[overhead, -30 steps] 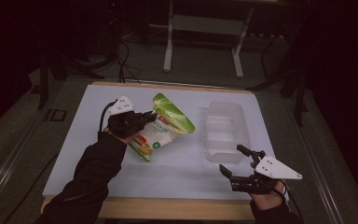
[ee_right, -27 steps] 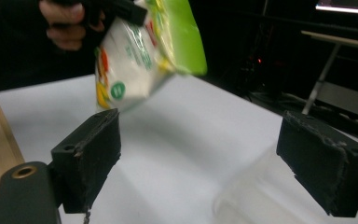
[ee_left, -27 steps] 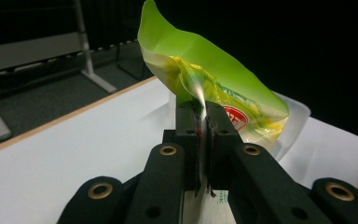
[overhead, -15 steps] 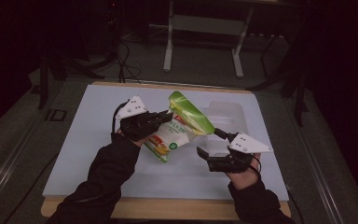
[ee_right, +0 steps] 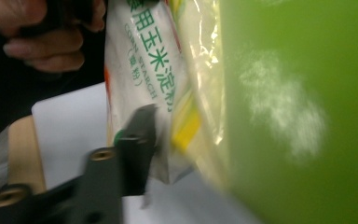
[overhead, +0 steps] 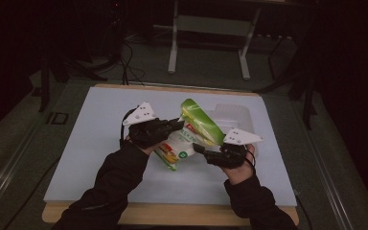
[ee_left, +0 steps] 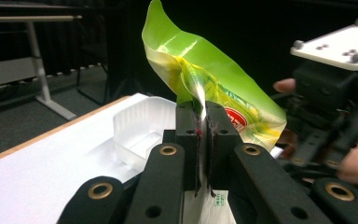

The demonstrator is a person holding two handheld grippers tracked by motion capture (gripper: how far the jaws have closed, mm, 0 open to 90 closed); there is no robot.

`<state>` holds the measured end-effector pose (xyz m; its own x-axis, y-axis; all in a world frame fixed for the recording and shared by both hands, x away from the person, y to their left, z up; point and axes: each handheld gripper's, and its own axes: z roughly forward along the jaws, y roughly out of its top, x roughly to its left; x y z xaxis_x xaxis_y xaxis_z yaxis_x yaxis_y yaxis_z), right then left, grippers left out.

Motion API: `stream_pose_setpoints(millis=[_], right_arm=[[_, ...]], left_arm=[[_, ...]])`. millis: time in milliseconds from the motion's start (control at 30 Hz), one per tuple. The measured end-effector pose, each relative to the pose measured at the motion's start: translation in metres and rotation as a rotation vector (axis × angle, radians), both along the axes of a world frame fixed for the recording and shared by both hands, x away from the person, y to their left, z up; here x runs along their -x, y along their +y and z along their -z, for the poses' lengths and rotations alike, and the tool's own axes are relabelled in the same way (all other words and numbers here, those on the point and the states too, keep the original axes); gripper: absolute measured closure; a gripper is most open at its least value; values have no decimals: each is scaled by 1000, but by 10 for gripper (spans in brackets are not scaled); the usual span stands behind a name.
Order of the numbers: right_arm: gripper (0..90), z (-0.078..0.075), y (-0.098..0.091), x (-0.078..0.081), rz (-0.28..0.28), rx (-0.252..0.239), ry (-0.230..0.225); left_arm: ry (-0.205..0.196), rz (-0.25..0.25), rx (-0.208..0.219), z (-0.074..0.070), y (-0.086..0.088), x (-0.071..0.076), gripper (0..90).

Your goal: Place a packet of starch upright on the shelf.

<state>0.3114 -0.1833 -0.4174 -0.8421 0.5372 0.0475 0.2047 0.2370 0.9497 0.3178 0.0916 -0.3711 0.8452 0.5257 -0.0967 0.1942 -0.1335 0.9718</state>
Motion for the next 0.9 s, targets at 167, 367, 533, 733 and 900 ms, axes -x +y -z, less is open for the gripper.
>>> stream_pose_setpoints(millis=[167, 367, 533, 733, 900], right_arm=[[756, -2, -3, -10, -90, 1, 65], [829, -10, -1, -15, -124, 32, 130], [837, -20, 1, -13, -147, 69, 116], [848, -40, 0, -11, -188, 128, 44], [859, -52, -8, -13, -182, 151, 28]], left_arm=[[5, -3, -7, 3, 0, -1, 865], [30, 0, 16, 7, 5, -3, 864], [29, 15, 46, 7, 10, -2, 862], [31, 50, 73, 1, 16, -3, 854], [57, 88, 62, -1, 18, -6, 740]])
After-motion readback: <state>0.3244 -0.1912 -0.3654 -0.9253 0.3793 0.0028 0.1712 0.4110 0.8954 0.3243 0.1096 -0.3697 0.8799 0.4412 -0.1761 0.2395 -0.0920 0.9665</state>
